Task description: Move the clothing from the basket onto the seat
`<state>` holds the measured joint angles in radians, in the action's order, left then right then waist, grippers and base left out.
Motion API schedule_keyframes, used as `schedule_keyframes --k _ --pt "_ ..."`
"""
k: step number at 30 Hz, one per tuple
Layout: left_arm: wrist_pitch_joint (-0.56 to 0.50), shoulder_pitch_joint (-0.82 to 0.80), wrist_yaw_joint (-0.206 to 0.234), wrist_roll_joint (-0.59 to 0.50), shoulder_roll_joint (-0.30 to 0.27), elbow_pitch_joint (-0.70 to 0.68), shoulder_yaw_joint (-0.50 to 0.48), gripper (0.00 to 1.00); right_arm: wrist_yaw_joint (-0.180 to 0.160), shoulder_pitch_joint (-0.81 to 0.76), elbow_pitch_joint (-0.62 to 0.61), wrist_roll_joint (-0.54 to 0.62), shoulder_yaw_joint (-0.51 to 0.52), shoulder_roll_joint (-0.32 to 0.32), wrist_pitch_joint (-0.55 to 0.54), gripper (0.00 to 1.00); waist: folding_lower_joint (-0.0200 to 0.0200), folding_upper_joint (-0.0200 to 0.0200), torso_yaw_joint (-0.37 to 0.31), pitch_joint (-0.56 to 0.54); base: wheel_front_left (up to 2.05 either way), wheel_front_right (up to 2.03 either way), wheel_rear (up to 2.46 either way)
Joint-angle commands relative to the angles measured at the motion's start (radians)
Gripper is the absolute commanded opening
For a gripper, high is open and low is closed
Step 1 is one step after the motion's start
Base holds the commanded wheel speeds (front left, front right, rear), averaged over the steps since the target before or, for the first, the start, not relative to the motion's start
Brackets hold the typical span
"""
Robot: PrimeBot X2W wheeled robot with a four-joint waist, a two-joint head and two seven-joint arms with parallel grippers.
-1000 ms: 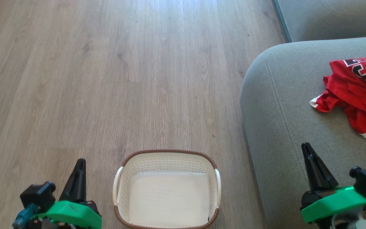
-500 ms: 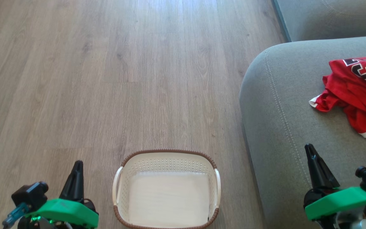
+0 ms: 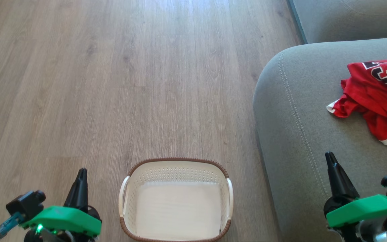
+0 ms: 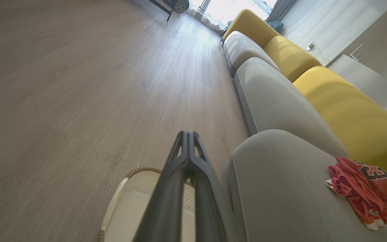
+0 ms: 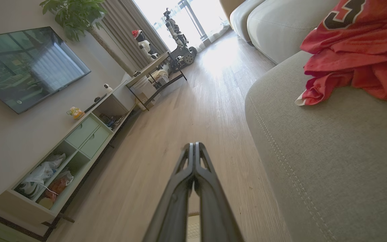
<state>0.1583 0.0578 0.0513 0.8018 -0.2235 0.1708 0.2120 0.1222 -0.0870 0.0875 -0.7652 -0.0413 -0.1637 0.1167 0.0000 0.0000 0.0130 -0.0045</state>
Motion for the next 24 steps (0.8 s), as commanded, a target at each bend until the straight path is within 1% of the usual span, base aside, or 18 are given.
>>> schedule_keyframes --k 1,24 --pt "-0.010 -0.061 -0.011 0.030 -0.003 -0.022 -0.035 0.00 0.003 0.060 -0.023 -0.032 0.006 -0.005 -0.006 0.00 0.0000 0.0000 0.000 0.000 0.00 0.00 0.00" --pt "-0.075 -0.088 -0.055 0.236 0.040 0.003 -0.106 0.00 0.004 0.094 0.024 -0.251 0.037 0.020 -0.058 0.00 0.0000 0.0000 -0.004 0.002 0.00 0.00 0.00"
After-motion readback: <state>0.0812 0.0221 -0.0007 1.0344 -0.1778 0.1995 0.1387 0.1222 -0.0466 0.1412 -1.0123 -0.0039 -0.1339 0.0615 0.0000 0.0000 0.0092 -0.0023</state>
